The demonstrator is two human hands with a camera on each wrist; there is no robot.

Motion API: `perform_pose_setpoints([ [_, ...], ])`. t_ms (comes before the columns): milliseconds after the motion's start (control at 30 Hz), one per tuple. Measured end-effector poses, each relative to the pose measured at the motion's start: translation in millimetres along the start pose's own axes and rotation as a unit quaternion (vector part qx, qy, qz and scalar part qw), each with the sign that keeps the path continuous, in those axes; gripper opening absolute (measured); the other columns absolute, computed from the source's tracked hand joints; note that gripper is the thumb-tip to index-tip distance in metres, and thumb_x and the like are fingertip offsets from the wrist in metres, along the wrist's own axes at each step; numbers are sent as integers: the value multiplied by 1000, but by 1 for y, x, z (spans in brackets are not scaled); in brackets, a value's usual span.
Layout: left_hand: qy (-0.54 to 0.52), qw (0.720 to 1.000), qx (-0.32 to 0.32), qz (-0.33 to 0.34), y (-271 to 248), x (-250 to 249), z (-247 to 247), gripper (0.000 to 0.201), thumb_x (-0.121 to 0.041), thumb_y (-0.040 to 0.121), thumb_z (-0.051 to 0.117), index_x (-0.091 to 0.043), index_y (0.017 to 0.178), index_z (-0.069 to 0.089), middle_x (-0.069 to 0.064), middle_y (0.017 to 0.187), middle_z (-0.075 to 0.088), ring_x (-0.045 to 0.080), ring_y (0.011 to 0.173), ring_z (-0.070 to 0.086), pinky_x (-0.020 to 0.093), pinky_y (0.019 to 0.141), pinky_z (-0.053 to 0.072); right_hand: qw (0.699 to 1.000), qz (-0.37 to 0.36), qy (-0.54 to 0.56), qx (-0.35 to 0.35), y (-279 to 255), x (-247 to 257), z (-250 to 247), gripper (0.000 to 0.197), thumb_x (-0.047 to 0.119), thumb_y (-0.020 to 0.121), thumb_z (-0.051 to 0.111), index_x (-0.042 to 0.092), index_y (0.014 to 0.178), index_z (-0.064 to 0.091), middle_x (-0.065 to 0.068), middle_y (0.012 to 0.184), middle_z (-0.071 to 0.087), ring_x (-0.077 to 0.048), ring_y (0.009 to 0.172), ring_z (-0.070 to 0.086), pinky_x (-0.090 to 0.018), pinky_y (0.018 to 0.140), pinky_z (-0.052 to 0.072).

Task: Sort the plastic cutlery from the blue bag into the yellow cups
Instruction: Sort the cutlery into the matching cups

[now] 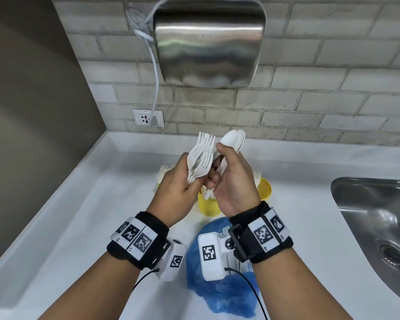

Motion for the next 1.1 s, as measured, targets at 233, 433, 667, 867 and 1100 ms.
perform_pose_setpoints([
  [233, 94, 993, -2, 65, -4, -10, 5, 28, -9, 91, 64, -20, 113, 51, -8, 100, 64, 7, 86, 52, 17, 71, 41, 995, -12, -31, -93, 5, 7, -10, 33, 8, 102, 48, 14, 70, 50, 3, 52, 53, -14, 51, 55, -27, 51, 44],
  [433, 98, 994, 8, 49, -4, -3, 5, 20, -21, 98, 64, -19, 114, 53, -5, 104, 67, 15, 91, 58, 36, 77, 48, 983, -59, 123, -119, 8, 33, -22, 19, 11, 105, 45, 12, 87, 48, -5, 57, 50, -20, 46, 51, -27, 50, 49],
  [667, -86, 996, 1, -29, -3, 8, 0, 19, -15, 102, 60, -24, 116, 50, -14, 80, 60, 7, 70, 58, 24, 61, 48, 978, -197, -26, -57, -10, 77, -18, 22, 31, 107, 49, 16, 91, 54, 7, 55, 26, -8, 42, 19, -17, 42, 18],
  [867, -437, 877, 133, -151, -6, 5, 18, 16, -26, 99, 52, -19, 108, 42, 0, 62, 35, 9, 45, 22, 13, 40, 20, 954, -129, -265, 60, -15, 57, 8, 22, 24, 98, 66, 6, 110, 67, 14, 51, 37, -7, 41, 26, -18, 40, 24],
  [1100, -435, 864, 208, -146, -13, 2, 25, 24, -27, 100, 52, -30, 123, 52, 6, 69, 42, 7, 39, 27, 14, 36, 25, 945, -127, -283, 104, -19, 54, 28, 12, 9, 95, 68, 9, 84, 64, 12, 55, 62, 1, 44, 55, -7, 46, 38],
])
Point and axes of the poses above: each hand's wrist, its own y-axis towards the middle knuckle, its own z-axis out of the palm, x = y × z, the point moved 8 cm from there along y, towards the middle knuckle
